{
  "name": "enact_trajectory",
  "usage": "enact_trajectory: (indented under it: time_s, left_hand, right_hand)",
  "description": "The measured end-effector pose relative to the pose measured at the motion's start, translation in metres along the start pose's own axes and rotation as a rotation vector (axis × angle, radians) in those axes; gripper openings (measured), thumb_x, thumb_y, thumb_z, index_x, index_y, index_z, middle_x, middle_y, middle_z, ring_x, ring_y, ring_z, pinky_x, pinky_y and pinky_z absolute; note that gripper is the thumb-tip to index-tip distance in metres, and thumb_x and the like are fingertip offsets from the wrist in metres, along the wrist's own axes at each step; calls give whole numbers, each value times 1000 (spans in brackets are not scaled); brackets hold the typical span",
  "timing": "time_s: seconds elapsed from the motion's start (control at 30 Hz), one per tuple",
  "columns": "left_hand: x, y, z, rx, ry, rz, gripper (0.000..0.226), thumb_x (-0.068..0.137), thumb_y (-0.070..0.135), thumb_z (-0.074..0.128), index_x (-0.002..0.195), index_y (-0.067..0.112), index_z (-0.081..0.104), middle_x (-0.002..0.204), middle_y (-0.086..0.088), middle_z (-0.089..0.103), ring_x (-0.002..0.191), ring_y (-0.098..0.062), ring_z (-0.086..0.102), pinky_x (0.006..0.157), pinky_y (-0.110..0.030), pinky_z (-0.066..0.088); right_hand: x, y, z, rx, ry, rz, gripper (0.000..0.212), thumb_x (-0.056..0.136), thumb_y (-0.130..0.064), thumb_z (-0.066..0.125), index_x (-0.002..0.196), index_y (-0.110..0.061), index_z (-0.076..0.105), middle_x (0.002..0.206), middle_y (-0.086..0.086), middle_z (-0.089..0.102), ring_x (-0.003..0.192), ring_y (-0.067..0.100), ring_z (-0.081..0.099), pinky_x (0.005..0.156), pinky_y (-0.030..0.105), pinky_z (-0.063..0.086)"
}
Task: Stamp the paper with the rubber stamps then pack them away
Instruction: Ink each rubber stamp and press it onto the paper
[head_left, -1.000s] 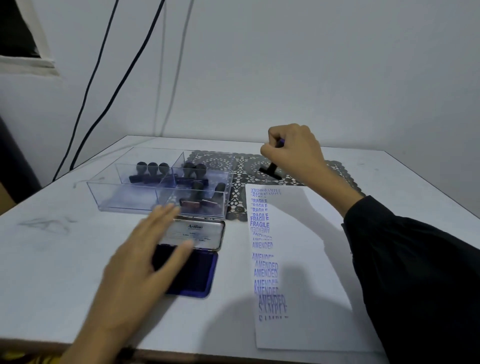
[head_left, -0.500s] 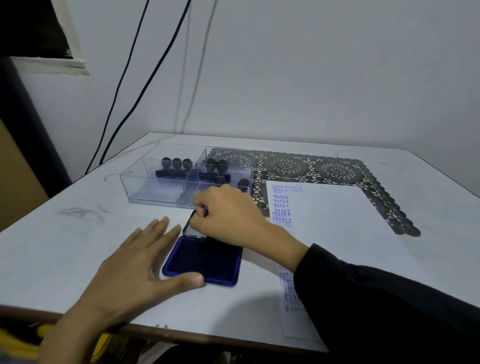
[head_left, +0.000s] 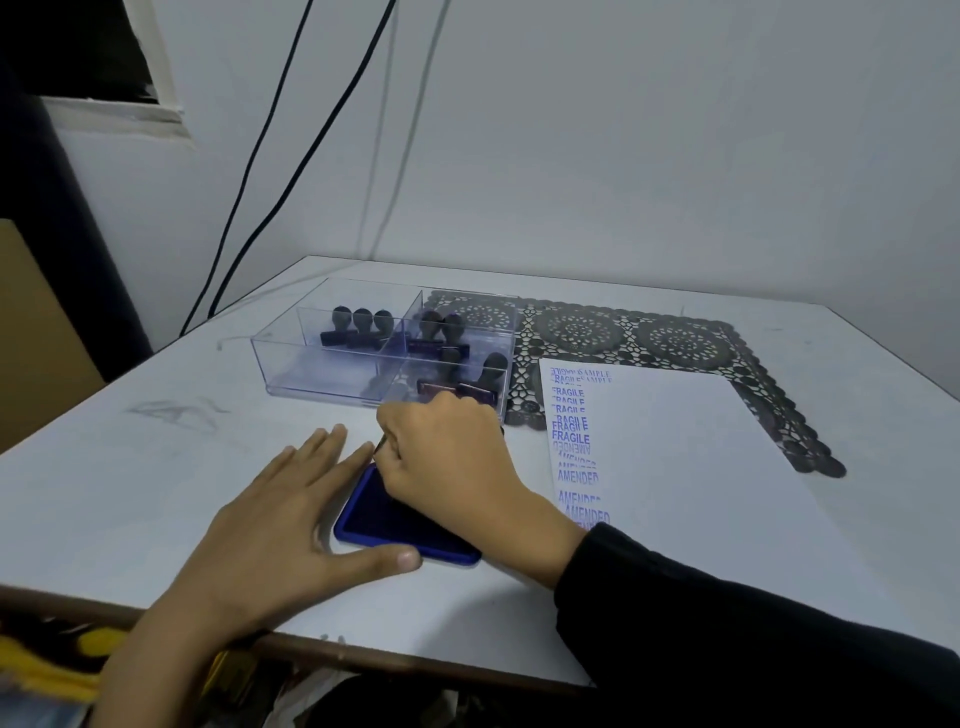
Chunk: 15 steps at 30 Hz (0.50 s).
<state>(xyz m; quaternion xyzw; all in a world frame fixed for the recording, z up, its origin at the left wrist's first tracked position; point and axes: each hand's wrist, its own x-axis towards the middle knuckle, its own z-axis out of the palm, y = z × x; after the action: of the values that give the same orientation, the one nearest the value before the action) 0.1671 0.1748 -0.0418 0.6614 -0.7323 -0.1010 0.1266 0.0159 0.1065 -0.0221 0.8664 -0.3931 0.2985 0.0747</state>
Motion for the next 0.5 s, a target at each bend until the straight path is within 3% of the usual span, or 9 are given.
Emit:
enact_trajectory:
  time_s: [0.17, 0.27, 0.33, 0.43, 0.5]
  left_hand:
    - [0, 4, -4, -30, 11, -2, 118, 41, 103, 20, 146, 51, 2, 152, 25, -13, 132, 11, -13, 114, -25, 6]
    - [-2, 9, -6, -91, 13, 4, 112, 41, 101, 27, 141, 57, 4, 152, 28, -6, 130, 13, -7, 114, -24, 11]
    - [-4, 10, -5, -154, 53, 23, 110, 41, 100, 34, 139, 59, 7, 150, 33, -2, 131, 15, -5, 113, -23, 12]
    - [-5, 21, -3, -283, 216, 50, 109, 42, 98, 44, 141, 56, 24, 145, 42, 11, 137, 14, 6, 114, -25, 17]
    - [-2, 39, 0, -347, 312, 135, 96, 50, 91, 51, 137, 54, 36, 141, 42, 24, 135, 18, 14, 112, -19, 20]
  right_hand:
    - [-2, 0, -2, -34, 24, -25, 30, 73, -16, 62, 62, -18, 34, 48, -3, 27, 42, 23, 30, 46, 23, 10]
    - [14, 10, -10, 184, -203, 71, 27, 78, -21, 60, 58, -18, 41, 55, -3, 42, 58, 26, 48, 55, 30, 38]
    - [23, 24, -23, 334, -239, 129, 32, 76, -20, 63, 52, -19, 41, 52, -6, 45, 57, 20, 50, 61, 31, 46]
    - [34, 58, -52, 414, -163, 203, 36, 74, -13, 63, 49, -20, 39, 48, -8, 40, 49, 12, 40, 58, 28, 42]
    - [38, 87, -72, 397, -104, 247, 36, 73, -9, 62, 48, -21, 37, 46, -8, 37, 49, 11, 35, 57, 28, 35]
